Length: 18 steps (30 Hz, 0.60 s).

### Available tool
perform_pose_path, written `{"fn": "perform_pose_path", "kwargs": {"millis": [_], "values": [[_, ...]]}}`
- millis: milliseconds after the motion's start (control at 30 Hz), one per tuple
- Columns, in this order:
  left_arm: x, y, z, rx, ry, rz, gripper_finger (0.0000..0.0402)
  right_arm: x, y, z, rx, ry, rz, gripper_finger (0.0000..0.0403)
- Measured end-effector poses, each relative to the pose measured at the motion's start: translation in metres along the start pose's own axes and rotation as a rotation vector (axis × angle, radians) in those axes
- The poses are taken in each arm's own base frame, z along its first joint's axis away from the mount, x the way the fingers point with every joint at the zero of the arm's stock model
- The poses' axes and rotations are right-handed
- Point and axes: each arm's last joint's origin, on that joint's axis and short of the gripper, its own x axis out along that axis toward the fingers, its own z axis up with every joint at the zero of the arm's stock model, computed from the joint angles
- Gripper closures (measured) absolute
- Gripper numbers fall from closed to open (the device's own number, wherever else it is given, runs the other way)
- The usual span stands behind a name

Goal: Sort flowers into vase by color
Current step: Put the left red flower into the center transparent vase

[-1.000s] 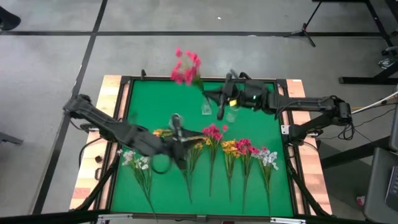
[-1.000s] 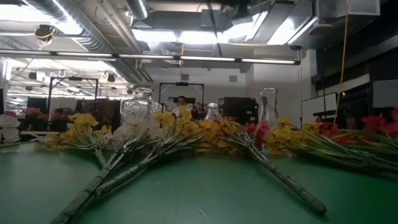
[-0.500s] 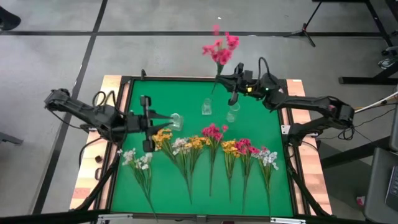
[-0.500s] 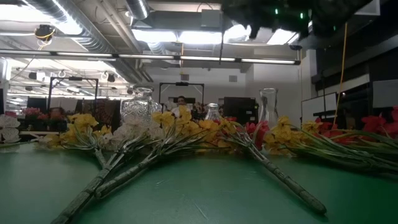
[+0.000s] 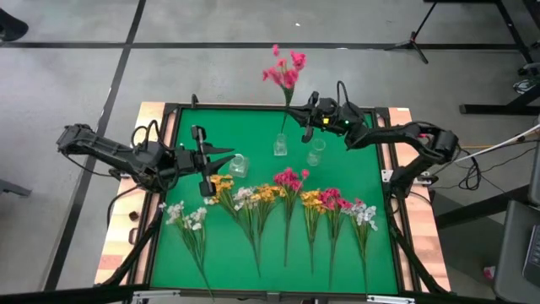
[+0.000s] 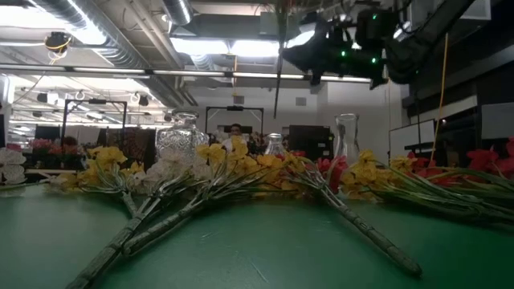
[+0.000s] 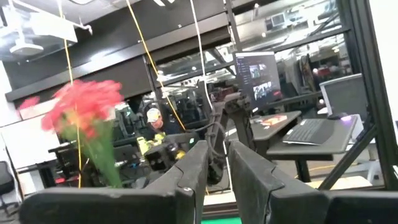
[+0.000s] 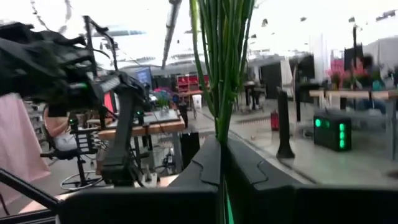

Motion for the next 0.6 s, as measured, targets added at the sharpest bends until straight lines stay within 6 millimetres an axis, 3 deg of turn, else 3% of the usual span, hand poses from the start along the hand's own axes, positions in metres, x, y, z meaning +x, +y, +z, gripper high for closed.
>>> {"fn": "perform_pose_path", "kwargs": {"millis": [600], "values": [[0.000,0.000,-0.001,-0.022,0.009,-0.003,0.0337,-0.006,-0.020,-0.010,0.054,0.076,0.067,0.0395]]}}
